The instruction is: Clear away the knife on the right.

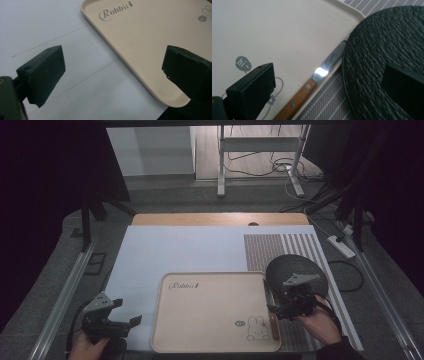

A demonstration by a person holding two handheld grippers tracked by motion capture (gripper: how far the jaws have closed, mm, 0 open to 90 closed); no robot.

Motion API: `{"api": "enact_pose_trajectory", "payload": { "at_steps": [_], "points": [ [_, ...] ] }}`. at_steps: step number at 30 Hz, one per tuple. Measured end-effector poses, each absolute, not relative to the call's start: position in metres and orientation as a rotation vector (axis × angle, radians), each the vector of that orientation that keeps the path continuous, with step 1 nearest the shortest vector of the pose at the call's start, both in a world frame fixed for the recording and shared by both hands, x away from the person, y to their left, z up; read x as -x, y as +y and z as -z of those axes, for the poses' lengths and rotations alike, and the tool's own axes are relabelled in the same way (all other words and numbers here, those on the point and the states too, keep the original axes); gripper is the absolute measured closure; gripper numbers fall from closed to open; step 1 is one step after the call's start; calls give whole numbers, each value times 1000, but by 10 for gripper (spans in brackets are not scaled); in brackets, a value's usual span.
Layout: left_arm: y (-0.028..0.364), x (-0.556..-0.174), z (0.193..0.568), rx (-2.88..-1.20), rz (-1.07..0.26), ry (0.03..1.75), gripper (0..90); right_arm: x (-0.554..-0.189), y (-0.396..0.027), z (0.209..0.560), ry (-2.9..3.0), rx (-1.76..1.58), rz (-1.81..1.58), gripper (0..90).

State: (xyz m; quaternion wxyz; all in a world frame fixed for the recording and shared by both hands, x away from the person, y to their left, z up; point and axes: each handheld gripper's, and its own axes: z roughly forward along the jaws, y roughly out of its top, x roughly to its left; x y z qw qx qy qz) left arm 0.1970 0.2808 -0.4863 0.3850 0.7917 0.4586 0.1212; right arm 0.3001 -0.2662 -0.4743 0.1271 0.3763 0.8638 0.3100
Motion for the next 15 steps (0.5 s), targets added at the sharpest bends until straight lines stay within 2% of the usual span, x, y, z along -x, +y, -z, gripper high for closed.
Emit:
{"api": "enact_pose_trajectory", "payload": {
  "at_steps": [15],
  "points": [
    [281,-197,486,-2017,-308,1166,48,-278,-296,473,2441,-1194,-923,0]
  ]
}}
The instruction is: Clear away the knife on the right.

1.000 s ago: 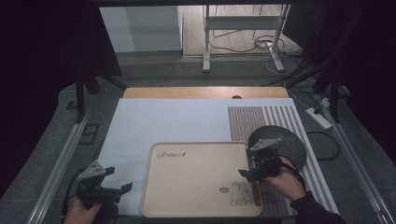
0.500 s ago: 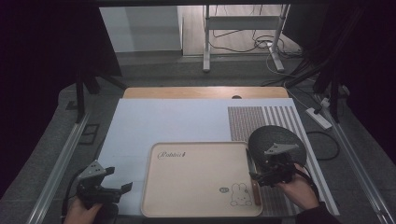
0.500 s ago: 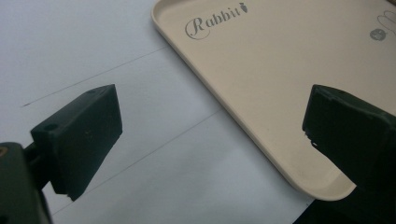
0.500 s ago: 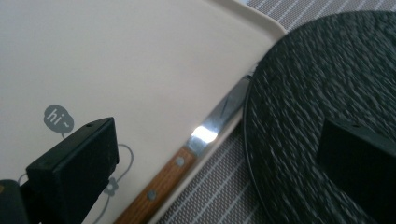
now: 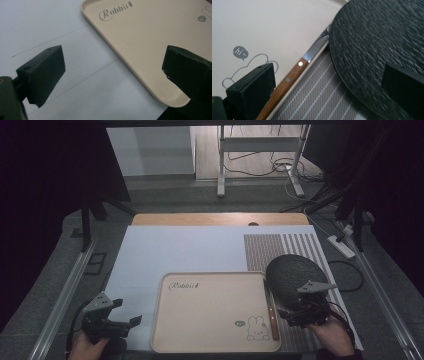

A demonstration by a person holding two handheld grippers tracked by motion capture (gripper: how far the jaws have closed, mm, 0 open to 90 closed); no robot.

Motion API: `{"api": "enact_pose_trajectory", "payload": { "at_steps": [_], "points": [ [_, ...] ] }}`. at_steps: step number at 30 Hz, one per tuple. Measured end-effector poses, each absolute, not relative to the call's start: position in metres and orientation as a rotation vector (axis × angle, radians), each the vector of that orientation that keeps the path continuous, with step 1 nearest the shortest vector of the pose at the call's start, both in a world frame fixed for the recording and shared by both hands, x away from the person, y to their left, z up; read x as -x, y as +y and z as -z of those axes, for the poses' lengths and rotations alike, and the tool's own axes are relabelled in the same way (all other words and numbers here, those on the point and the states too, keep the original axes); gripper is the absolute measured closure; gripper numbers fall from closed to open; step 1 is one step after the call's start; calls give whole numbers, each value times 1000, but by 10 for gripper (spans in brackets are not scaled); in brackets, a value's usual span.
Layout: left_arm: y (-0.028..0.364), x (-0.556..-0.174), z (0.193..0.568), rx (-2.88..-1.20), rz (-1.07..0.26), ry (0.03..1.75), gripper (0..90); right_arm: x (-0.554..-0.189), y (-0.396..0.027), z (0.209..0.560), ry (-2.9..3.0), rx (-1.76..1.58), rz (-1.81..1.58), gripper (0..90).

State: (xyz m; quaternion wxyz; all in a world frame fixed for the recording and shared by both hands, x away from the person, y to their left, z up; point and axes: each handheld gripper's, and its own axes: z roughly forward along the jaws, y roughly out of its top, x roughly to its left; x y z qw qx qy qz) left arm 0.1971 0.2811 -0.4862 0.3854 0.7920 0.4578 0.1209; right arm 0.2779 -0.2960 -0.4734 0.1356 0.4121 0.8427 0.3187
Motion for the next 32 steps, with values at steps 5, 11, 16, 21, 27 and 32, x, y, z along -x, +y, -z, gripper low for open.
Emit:
{"api": "enact_pose_trajectory", "payload": {
  "at_steps": [5,11,16,21,27,32],
  "points": [
    [281,-197,486,-2016,-306,1167,48,-270,-307,473,2398,-1242,-929,0],
    [282,-197,486,-2011,-302,1170,46,-261,-317,471,2363,-1280,-935,0],
    [282,-197,487,-2008,-299,1173,46,-256,-321,469,2346,-1282,-948,0],
    [283,-197,487,-2002,-297,1176,46,-250,-326,466,2335,-1297,-947,0],
    [283,-197,487,-2001,-296,1177,46,-243,-332,464,2326,-1319,-936,0],
    [283,-198,487,-2003,-295,1179,46,-241,-334,464,2334,-1319,-924,0]
  ]
}}
